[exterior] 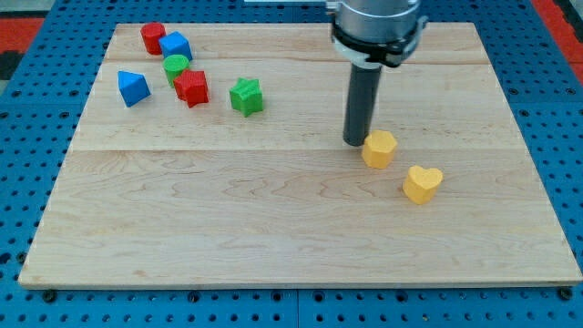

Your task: Place the yellow hexagon to the top of yellow heart

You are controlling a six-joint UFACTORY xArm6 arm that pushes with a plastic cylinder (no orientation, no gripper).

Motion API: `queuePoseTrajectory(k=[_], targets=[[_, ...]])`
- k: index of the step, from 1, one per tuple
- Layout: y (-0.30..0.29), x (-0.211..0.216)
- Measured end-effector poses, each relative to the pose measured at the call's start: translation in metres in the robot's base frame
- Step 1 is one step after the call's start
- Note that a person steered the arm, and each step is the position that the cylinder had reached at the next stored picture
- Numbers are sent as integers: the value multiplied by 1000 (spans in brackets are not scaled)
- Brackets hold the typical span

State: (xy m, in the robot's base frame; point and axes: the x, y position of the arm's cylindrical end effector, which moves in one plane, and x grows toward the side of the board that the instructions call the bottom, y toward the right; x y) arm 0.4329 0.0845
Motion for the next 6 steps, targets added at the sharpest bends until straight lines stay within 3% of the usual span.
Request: queuePoseTrajectory(k=[1, 2, 4, 5, 6], targets=[[-28, 30], [-18, 41], [29, 8], [21, 10], [-29, 2]])
